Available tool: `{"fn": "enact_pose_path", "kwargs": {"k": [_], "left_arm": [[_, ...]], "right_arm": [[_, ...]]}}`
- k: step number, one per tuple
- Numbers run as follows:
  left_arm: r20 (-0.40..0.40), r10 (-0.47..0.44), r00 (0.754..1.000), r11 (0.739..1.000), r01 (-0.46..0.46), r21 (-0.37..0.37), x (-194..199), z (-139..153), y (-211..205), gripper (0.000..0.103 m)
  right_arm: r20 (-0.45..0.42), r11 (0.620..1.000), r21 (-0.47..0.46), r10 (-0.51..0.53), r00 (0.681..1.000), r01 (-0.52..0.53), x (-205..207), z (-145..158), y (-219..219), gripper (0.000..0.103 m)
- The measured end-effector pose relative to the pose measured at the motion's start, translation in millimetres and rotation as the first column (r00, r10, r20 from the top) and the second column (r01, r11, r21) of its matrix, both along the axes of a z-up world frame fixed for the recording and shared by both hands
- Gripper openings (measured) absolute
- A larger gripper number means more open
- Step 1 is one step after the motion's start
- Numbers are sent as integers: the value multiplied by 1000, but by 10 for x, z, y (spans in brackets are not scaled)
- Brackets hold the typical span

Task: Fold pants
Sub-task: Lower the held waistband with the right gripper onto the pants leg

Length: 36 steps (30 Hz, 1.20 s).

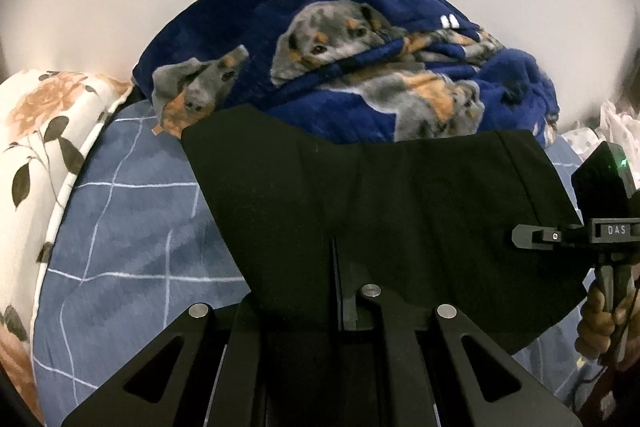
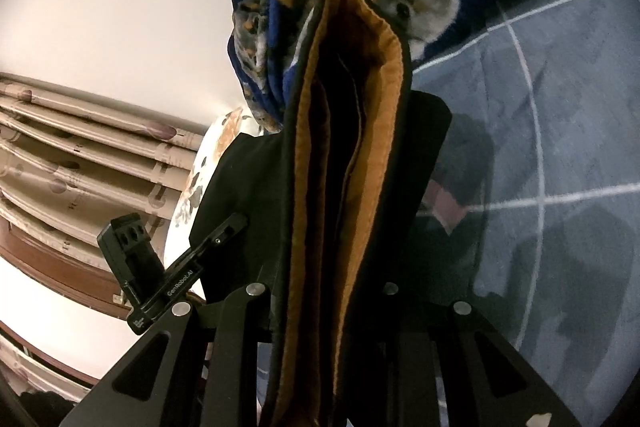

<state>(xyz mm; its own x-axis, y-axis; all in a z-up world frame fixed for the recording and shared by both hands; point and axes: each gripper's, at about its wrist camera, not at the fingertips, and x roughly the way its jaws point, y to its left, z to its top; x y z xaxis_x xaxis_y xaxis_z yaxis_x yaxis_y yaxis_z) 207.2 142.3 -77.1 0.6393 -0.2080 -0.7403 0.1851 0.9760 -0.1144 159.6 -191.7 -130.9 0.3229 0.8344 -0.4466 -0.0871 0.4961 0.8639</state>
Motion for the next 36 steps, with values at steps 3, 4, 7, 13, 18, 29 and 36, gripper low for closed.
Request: {"fn": "enact_pose_path", "kwargs": {"k": [3, 4, 7, 13, 18, 29, 36], "left_arm": [[4, 14, 1000, 1000, -14, -6, 72, 3, 54, 8], [6, 18, 1000, 1000, -18, -7, 94, 7, 69, 8], [10, 26, 1000, 1000, -26, -6, 146, 11, 107, 8], [0, 32, 999, 999, -32, -9, 240, -56, 153, 8], [-22, 40, 999, 999, -40, -9, 318, -221, 167, 8], [-35, 57, 998, 998, -56, 34, 366, -523, 158, 10], [-21, 73, 997, 997, -72, 35, 368, -610, 175, 12]], "right_arm": [[10, 1000, 0, 6, 1000, -6, 35, 13, 19, 21], [12, 1000, 1, 7, 1000, -7, 45, 13, 21, 21], [18, 1000, 1, 10, 1000, -10, 67, 21, 17, 21], [18, 1000, 5, 12, 1000, -12, 42, -14, -20, 21], [7, 1000, -7, 10, 1000, -10, 43, -49, -23, 21], [10, 995, -104, 3, 1000, -2, -35, -136, -92, 21], [19, 980, -197, -22, 1000, 25, -52, -203, -85, 21]]}}
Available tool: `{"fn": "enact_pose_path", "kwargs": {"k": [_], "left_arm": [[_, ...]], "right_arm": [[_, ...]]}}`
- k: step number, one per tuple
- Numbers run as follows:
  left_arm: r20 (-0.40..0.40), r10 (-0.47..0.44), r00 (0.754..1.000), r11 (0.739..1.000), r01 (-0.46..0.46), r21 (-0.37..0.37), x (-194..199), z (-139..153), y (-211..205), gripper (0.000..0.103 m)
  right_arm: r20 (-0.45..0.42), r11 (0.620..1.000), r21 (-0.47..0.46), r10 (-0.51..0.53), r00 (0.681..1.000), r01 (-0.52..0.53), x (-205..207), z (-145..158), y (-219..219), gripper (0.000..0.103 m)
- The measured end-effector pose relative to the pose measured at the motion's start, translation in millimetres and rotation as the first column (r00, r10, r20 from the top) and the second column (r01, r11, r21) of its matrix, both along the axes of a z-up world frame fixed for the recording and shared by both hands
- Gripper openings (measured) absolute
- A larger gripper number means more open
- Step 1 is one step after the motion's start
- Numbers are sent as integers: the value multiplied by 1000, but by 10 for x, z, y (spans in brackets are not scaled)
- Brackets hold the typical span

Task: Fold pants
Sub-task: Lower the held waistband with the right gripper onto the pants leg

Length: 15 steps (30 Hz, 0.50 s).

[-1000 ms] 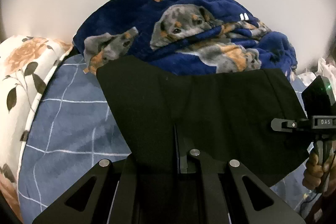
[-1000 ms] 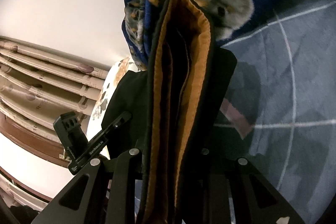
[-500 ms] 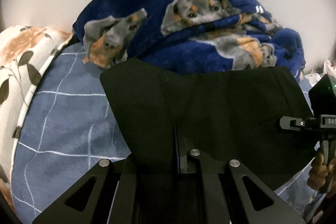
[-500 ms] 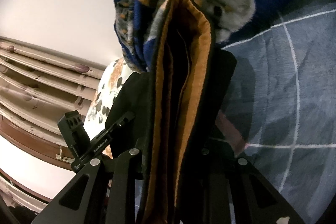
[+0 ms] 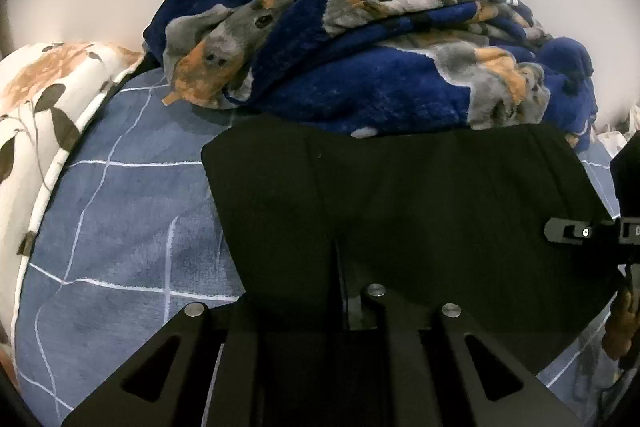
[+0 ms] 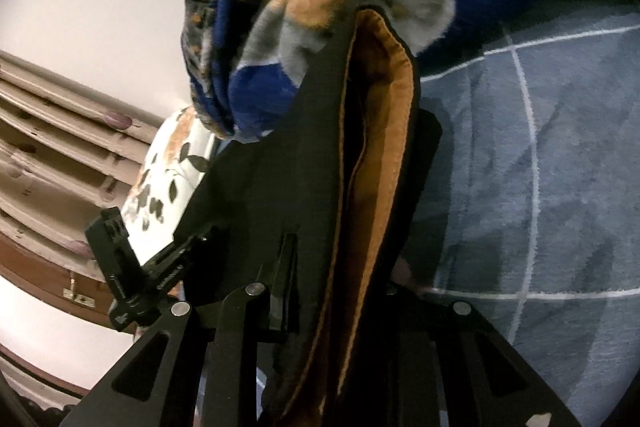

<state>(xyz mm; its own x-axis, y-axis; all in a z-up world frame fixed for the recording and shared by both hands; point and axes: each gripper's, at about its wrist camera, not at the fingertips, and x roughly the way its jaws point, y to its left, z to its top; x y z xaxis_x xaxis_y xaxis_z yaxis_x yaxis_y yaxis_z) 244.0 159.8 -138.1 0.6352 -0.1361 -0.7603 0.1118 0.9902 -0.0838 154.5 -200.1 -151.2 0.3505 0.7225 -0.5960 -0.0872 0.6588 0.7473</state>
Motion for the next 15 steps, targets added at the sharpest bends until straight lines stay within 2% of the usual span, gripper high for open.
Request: {"fn": "enact_pose_path", "kwargs": {"k": [9, 15], "left_arm": [[20, 7, 1000, 1000, -7, 25, -4, -55, -6, 16], [26, 21, 999, 1000, -22, 23, -6, -86, 36, 24]], "right_arm": [[55, 994, -108, -4, 998, 10, 8, 73, 97, 23], [82, 989, -145, -30, 996, 41, -17, 82, 140, 26]]}}
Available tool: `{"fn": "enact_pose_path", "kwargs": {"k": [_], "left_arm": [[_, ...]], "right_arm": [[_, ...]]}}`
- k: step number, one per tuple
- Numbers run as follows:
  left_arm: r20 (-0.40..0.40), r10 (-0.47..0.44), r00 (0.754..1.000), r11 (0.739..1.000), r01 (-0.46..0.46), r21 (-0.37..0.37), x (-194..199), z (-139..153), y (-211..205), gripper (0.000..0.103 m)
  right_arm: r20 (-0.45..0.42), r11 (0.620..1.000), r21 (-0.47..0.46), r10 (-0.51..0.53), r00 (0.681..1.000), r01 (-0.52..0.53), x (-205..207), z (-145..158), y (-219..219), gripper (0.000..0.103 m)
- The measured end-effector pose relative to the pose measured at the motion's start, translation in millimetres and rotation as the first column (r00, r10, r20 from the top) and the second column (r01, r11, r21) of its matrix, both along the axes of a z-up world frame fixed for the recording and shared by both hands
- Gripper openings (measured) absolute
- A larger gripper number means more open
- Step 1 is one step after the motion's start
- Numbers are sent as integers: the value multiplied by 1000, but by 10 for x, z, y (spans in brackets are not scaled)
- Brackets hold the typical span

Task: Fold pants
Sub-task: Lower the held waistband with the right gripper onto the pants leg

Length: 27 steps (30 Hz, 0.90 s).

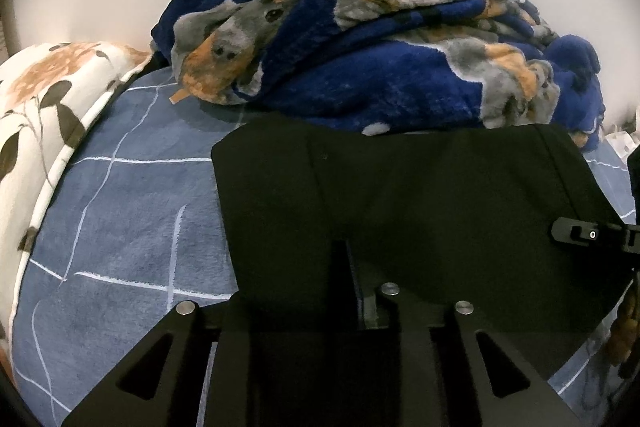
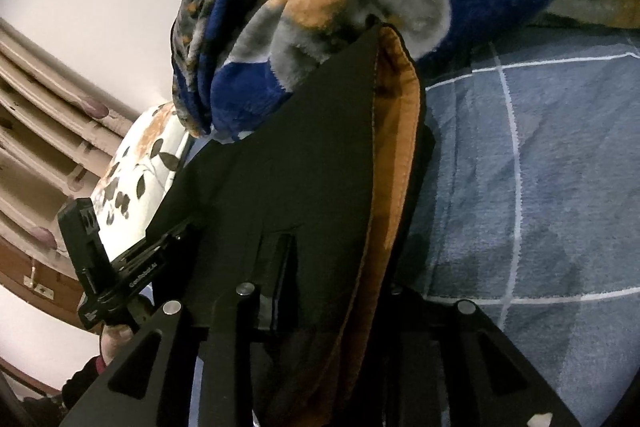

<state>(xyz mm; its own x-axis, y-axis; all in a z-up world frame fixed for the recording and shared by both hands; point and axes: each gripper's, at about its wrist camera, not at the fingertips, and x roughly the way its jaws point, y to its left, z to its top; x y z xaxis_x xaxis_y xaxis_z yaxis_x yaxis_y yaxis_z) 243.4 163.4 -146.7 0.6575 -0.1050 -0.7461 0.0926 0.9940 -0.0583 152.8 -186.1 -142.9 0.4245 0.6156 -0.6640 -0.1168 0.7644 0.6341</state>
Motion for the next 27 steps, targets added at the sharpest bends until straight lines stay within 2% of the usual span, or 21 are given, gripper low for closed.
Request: {"fn": "enact_pose_path", "kwargs": {"k": [19, 27], "left_arm": [[45, 14, 999, 999, -16, 34, -22, -28, 12, 35], [52, 37, 998, 999, -38, 16, -27, -45, 54, 43]], "right_arm": [[92, 989, -137, -42, 995, 55, -99, 49, 224, 32], [122, 983, -168, -56, 991, 76, -136, 56, 268, 36]]}}
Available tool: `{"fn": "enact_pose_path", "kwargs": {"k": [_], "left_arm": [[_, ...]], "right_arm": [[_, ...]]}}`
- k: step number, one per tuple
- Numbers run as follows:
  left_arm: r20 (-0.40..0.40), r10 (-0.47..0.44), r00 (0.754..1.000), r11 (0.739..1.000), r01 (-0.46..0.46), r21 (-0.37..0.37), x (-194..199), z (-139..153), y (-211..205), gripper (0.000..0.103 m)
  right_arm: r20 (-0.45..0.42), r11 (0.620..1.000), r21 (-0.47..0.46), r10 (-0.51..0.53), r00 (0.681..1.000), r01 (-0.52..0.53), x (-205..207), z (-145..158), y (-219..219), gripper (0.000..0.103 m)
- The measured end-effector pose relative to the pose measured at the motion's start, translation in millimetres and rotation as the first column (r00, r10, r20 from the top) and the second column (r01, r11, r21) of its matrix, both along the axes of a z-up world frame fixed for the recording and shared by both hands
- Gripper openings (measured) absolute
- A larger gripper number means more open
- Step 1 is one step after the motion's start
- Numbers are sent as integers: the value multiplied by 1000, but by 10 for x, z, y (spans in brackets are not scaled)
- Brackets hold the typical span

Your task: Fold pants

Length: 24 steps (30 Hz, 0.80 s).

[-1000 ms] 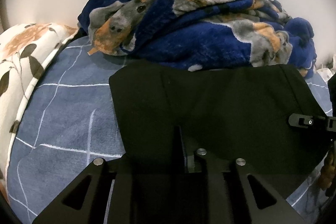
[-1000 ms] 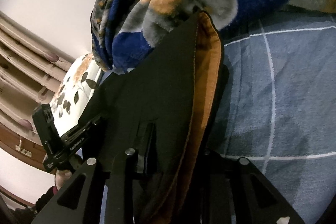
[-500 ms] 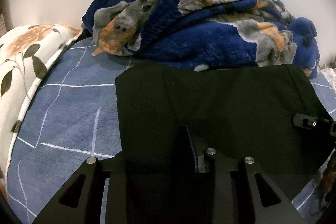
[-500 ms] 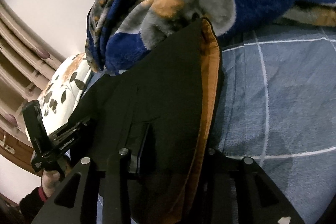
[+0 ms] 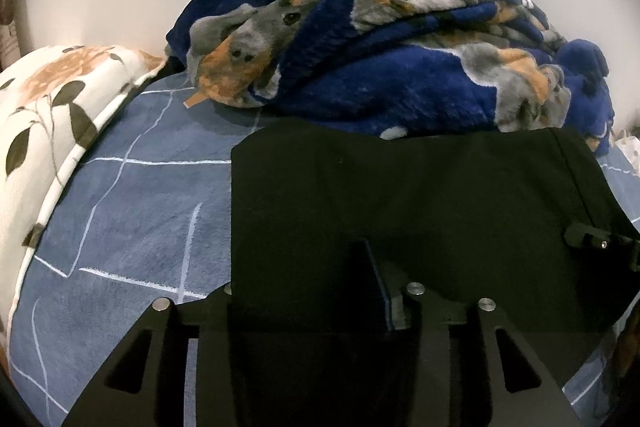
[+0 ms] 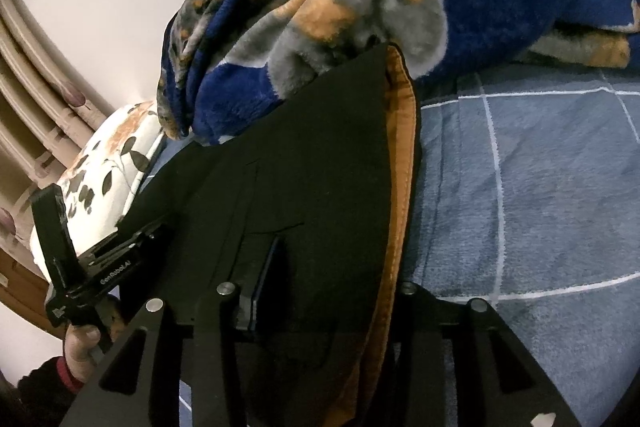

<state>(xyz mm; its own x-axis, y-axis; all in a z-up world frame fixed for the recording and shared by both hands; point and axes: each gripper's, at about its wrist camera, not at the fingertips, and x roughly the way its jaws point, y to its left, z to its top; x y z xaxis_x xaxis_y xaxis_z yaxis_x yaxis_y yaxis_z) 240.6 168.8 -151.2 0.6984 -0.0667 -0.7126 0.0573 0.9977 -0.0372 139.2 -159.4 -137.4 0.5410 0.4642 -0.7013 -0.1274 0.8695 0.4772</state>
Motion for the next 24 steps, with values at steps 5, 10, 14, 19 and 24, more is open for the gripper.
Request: {"fn": "enact_pose_path", "kwargs": {"k": [5, 10, 14, 19, 24], "left_arm": [[3, 29, 1000, 1000, -29, 5, 5, 1, 20, 53], [-2, 42, 999, 999, -42, -11, 3, -4, 55, 57], [0, 48, 999, 999, -48, -3, 14, -7, 54, 58], [-1, 51, 999, 999, -51, -5, 11, -7, 57, 59], [0, 52, 999, 999, -52, -7, 3, -6, 53, 59]], "right_arm": [[16, 1000, -20, -11, 1000, 11, -26, 6, 12, 38], [31, 998, -56, -12, 999, 14, -39, 21, 60, 40], [36, 998, -67, -15, 999, 17, -32, 26, 77, 41], [43, 996, -83, -18, 999, 21, -40, 28, 97, 43], [45, 996, -87, -17, 999, 21, -48, 28, 99, 45]]}}
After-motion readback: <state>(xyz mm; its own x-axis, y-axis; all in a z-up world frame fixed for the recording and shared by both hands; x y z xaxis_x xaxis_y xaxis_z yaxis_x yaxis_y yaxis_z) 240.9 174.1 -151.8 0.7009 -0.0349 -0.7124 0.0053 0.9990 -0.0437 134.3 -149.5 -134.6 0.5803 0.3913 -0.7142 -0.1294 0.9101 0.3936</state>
